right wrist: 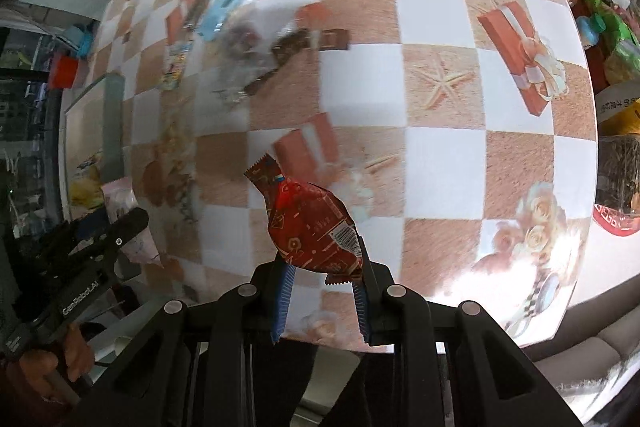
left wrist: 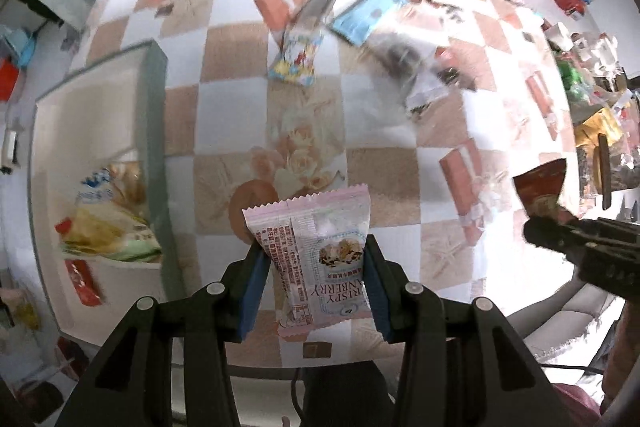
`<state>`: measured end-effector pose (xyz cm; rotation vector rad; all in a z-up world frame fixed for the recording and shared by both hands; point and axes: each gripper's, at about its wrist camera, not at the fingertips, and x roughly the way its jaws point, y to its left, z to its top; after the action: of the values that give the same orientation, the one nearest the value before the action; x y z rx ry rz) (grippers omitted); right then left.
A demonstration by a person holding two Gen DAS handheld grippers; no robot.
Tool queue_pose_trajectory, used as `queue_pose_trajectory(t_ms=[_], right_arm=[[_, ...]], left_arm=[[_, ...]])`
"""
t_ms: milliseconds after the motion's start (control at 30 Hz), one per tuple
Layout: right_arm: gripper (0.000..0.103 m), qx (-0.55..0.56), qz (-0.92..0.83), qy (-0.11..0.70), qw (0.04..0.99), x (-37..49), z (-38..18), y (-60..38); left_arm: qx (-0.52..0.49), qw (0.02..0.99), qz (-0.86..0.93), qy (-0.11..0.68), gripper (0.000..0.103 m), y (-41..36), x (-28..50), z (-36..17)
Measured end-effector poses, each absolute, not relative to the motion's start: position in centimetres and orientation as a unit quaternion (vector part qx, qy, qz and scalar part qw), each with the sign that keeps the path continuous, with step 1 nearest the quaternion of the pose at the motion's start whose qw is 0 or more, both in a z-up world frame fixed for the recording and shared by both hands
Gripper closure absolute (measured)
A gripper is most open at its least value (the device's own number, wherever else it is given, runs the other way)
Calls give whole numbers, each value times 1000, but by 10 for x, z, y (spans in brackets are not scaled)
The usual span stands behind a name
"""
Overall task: Organize snacks
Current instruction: 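Carry the pink cookie packet and red-orange candy over the beige tray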
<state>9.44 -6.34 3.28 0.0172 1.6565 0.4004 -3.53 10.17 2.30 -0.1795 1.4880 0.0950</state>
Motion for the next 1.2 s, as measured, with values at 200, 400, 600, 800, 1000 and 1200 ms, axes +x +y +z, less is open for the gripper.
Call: queue_pose_trajectory(t_ms=[200,400,600,800,1000,1200], right_arm=[[75,-16,192,724,663,86,47,-40],[75,-31,203,712,671,90,55,-16],[75,-43,219,702,676,87,60,13],[75,-70,238,691,679,85,68,41],[75,-94,254,685,677,85,72,65],[75,-122,273,676,673,84,78,89]], left_arm=[[-91,749,51,654,54,112,-43,31],[-101,763,69,634,54,140,-49,34],[-114,771,90,620,54,168,-59,43],[-139,771,116,610,54,195,-72,47],[-158,773,138,599,54,216,-80,50],[-178,772,155,590,54,233,-87,52]])
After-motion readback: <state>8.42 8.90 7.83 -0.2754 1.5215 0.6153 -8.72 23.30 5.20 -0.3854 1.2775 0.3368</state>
